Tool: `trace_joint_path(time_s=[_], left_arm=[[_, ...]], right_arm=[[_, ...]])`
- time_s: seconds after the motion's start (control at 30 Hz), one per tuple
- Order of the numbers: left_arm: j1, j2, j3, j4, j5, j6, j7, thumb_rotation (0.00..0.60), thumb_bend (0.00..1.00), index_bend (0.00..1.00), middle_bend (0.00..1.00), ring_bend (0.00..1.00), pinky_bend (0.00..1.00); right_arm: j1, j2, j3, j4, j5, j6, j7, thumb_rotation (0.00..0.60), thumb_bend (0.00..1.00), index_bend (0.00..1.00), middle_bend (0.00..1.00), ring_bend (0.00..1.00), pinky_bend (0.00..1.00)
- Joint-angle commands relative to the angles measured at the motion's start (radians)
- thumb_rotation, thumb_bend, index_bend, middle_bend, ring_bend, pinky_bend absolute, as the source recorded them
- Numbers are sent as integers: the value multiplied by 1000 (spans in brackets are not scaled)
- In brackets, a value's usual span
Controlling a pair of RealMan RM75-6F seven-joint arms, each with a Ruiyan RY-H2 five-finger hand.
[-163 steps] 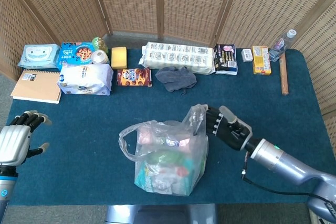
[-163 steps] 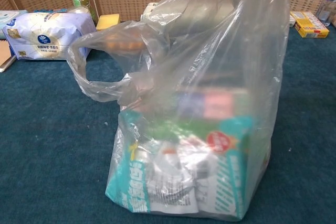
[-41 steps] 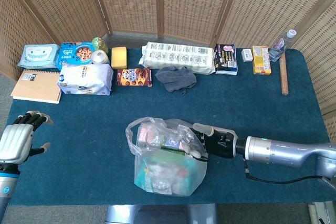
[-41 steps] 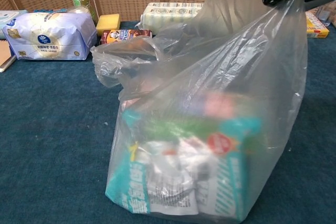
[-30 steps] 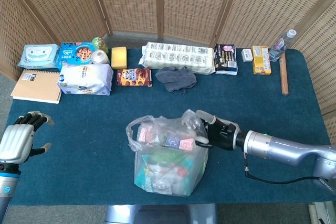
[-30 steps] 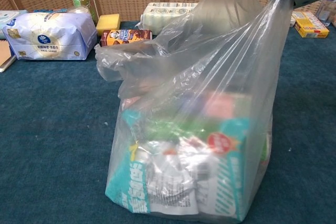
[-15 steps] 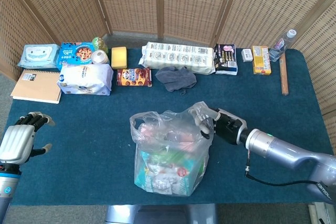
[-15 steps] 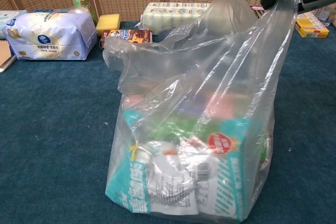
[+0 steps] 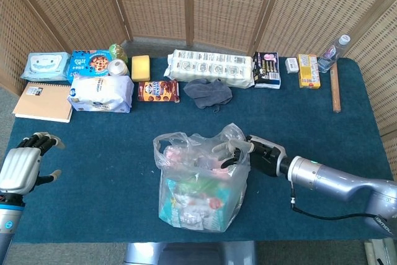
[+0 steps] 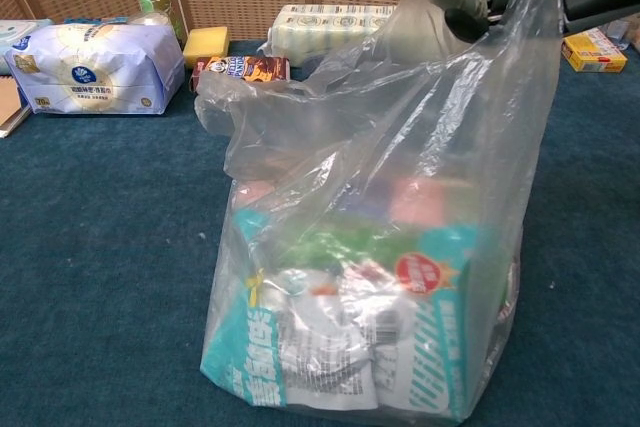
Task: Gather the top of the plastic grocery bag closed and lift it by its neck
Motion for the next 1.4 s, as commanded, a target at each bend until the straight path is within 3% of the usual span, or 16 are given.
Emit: trace_joint_path(time_s=[0.03,0.1,0.2,0.3,0.4,0.73,1.07,1.4], left_arm=[[0,-1,0,3,-1,-1,-2,600,11,403,343,226,261],[-1,-1,0,5,-1,-1,-4,600,11,403,343,226,261],[-1,-2,0,7,0,-2,-7,600,11,403,343,225,261],[-2,-3,0,8,-1,-4,-9,600,11,403,343,226,261],[-4,-3,-3,8,1,-2,-6,600,10,403,343,226,261],[-10,1,-6,2,10,-5,-2,600,12,403,343,226,261],[-45,-3,-22,6,76,-12,2,600,11,403,343,226,261],[-142,16,-55,-10,215,-67,-5,600,11,361,343,226,260]], right_arm=[[9,3,-2,0,-8,0,15,423,158,645,421,403,357],[12,8,-2,1,-5,-1,25,424,160,648,485,485,391],[14,14,-4,0,-1,-2,39,427,164,648,596,651,536],[13,19,-6,-4,6,-4,47,426,164,633,627,702,635],[6,23,-8,-3,-1,16,61,426,165,592,619,691,665],[-44,32,-13,45,-62,181,143,429,161,420,483,560,581],[-79,58,-5,69,-57,289,243,430,160,396,457,524,571],[-93,86,13,41,-32,267,245,427,160,391,440,492,556]])
